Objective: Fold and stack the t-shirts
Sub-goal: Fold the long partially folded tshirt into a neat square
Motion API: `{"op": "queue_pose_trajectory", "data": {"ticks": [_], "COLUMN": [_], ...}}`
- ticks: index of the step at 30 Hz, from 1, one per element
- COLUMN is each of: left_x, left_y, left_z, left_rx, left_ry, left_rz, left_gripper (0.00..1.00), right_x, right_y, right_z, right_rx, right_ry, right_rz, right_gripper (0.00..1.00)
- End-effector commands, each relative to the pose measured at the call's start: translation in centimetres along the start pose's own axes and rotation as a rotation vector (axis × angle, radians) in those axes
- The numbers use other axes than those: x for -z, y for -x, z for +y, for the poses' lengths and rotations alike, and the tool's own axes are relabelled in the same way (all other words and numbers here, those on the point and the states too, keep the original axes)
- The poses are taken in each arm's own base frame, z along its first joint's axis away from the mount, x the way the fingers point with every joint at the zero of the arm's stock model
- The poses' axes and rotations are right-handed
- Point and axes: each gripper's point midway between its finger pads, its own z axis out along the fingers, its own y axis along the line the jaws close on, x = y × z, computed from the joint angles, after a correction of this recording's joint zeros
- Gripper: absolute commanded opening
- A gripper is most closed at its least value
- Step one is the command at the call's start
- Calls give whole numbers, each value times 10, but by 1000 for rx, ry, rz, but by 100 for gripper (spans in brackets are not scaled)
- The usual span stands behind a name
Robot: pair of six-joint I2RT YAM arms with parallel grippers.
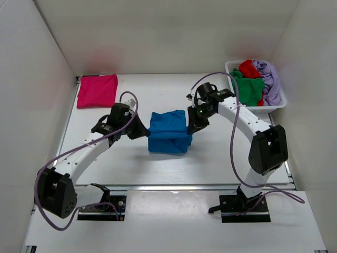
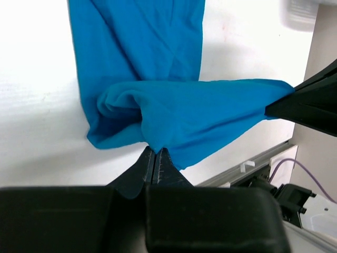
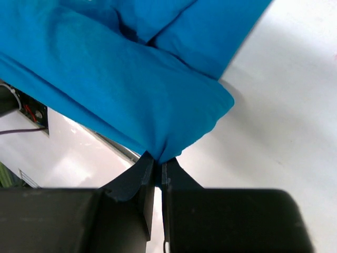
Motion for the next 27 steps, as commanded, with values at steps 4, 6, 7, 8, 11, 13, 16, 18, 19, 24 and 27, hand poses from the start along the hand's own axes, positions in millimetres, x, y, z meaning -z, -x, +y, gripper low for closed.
{"op": "queue_pose_trajectory", "data": {"ticks": [4, 6, 7, 8, 11, 13, 16, 18, 19, 24, 27], "left_x": [-11, -19, -19, -23, -33, -42, -51, -56, -60, -70, -80], "left_y": [40, 42, 47, 46, 51, 50, 52, 54, 56, 67, 71], "left_z": [-1, 6, 4, 6, 10, 13, 12, 12, 14, 16, 16], "left_rx": [5, 19, 18, 22, 42, 46, 56, 54, 57, 84, 106], "left_ry": [-18, -13, -21, -16, -22, -19, -29, -28, -27, -33, -46], "left_rz": [-89, -84, -96, -91, -89, -77, -74, -78, -79, -103, -103], "left_gripper": [0, 0, 0, 0, 0, 4, 5, 5, 5, 9, 17], "right_x": [-6, -15, -16, -19, -28, -33, -36, -36, -37, -34, -36], "right_y": [18, 19, 22, 22, 28, 38, 50, 61, 66, 93, 103], "right_z": [-25, -30, -33, -34, -42, -47, -51, -54, -57, -55, -55], "right_rx": [6, -3, -13, -19, -25, -27, -38, -43, -61, -74, -89], "right_ry": [-37, -21, -24, -13, -1, 6, 14, 20, 21, 70, 120], "right_rz": [-11, 3, -4, 0, -4, -21, -45, -79, -91, -199, -243], "right_gripper": [0, 0, 0, 0, 0, 1, 0, 3, 8, 10, 18]}}
